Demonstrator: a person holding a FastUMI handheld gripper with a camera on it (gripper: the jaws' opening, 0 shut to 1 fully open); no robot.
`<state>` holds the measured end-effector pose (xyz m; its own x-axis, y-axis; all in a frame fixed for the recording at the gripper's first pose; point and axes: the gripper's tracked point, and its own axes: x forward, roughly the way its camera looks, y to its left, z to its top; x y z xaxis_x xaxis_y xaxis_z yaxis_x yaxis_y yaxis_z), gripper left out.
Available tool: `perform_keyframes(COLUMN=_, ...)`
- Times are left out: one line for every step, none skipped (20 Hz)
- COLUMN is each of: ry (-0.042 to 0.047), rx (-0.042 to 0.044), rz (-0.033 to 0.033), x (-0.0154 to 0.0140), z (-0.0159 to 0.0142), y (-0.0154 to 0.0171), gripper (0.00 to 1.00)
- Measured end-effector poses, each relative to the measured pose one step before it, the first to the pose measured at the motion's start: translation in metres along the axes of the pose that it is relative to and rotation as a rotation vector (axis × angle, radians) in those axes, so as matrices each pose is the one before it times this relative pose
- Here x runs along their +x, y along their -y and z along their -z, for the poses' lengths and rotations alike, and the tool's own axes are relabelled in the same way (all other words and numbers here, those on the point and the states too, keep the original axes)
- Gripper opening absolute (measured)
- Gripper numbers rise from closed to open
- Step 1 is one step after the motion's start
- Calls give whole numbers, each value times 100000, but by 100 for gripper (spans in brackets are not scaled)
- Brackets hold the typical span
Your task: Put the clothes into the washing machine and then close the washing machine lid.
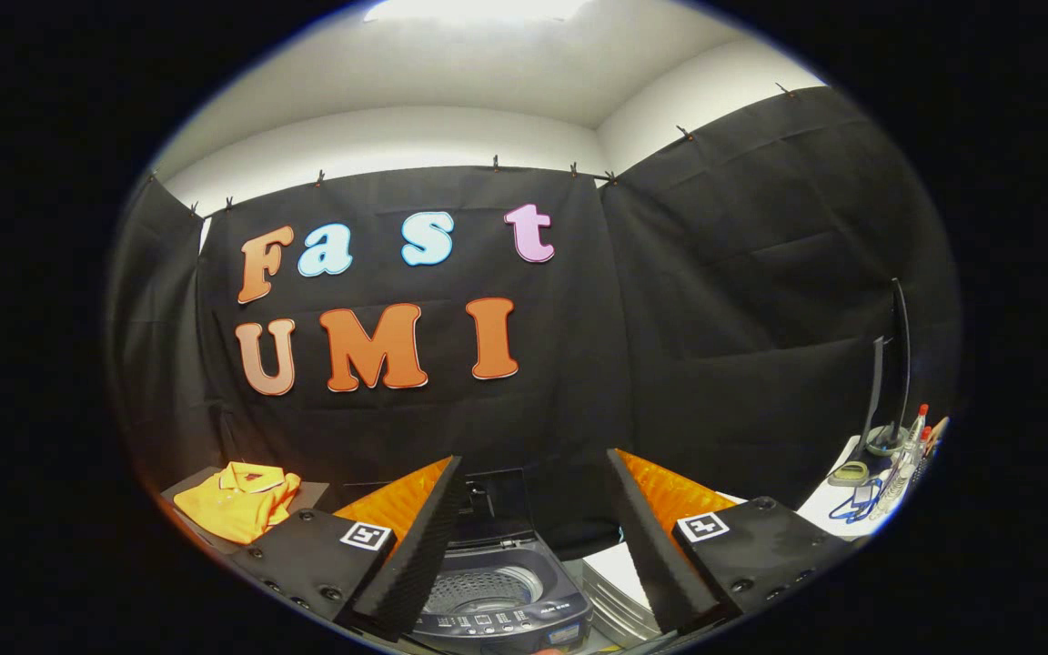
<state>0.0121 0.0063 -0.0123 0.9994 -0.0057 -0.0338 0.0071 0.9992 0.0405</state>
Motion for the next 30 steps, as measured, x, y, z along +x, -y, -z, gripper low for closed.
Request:
perform_keyframes(ry=40, rx=-45, rz=-364, x=47, z=-13, y=-294, gripper=98)
perform_keyframes(ry=33, rx=-141, rz=-451, x=134, z=-24, y=-403, gripper=98)
perform_keyframes(ry=-128, rx=-176, rz=-534, x=118, z=83, y=-505, gripper=98)
perform_keyframes(ry=-95, rx=-174, rz=-945, x=290, z=-111, y=-694, gripper=98)
perform_keyframes(ry=147, rx=-158, rz=-1131, x=148, z=-108, y=-767, gripper=98)
perform_keyframes(ry=218, rx=-291, rz=-1202, x=85, z=-267, y=-756, gripper=98)
perform_keyframes(ry=511, rx=-374, rz=-1218, x=242, z=-243, y=-873, gripper=98)
perform_keyframes(ry=586, rx=-284, rz=-1437, x=109, z=-295, y=-970, gripper=98)
perform_keyframes(ry=377, rx=122, rz=-1875, x=255, z=-228, y=-1101, gripper=98)
perform_keyframes(ry=343, rx=258, rz=-2323, x=189, z=-185, y=-1340, gripper=98)
perform_keyframes(ry=281, rx=261, rz=-2453, x=176, z=-136, y=-1485, gripper=98)
perform_keyframes(ry=-23, rx=237, rz=-2394, x=486, z=-82, y=-1510, gripper=98)
perform_keyframes(ry=-505, rx=257, rz=-2655, x=367, z=214, y=-1588, gripper=98)
perform_keyframes(ry=-739, rx=239, rz=-2796, x=225, z=356, y=-1773, gripper=98)
perform_keyframes(ry=-670, rx=166, rz=-2442, x=457, z=304, y=-1717, gripper=98)
perform_keyframes(ry=-461, rx=136, rz=-2311, x=674, z=188, y=-1853, gripper=98)
perform_keyframes(ry=-621, rx=214, rz=-2553, x=703, z=302, y=-1942, gripper=98)
perform_keyframes(ry=-758, rx=444, rz=-3071, x=690, z=394, y=-2144, gripper=98)
perform_keyframes(ry=-801, rx=575, rz=-3611, x=760, z=362, y=-2221, gripper=98)
perform_keyframes(ry=-865, rx=492, rz=-3853, x=815, z=315, y=-2508, gripper=98)
perform_keyframes(ry=-1143, rx=617, rz=-3816, x=942, z=711, y=-2238, gripper=98)
perform_keyframes(ry=-1194, rx=527, rz=-3842, x=817, z=767, y=-2364, gripper=98)
perform_keyframes(ry=-1254, rx=370, rz=-3568, x=834, z=670, y=-2342, gripper=98)
perform_keyframes(ry=-1523, rx=196, rz=-3232, x=943, z=954, y=-2025, gripper=98)
perform_keyframes(ry=-1667, rx=-32, rz=-2641, x=1236, z=758, y=-1913, gripper=98)
perform_keyframes(ry=-1533, rx=-194, rz=-2592, x=1074, z=787, y=-1873, gripper=98)
perform_keyframes(ry=-857, rx=-334, rz=-1595, x=1053, z=828, y=-1508, gripper=98)
perform_keyframes(ry=-844, rx=-767, rz=-1143, x=765, z=602, y=-1589, gripper=98)
perform_keyframes(ry=-1389, rx=-749, rz=-761, x=1040, z=855, y=-1227, gripper=98)
perform_keyframes(ry=-2206, rx=-510, rz=-675, x=1121, z=1193, y=-931, gripper=98)
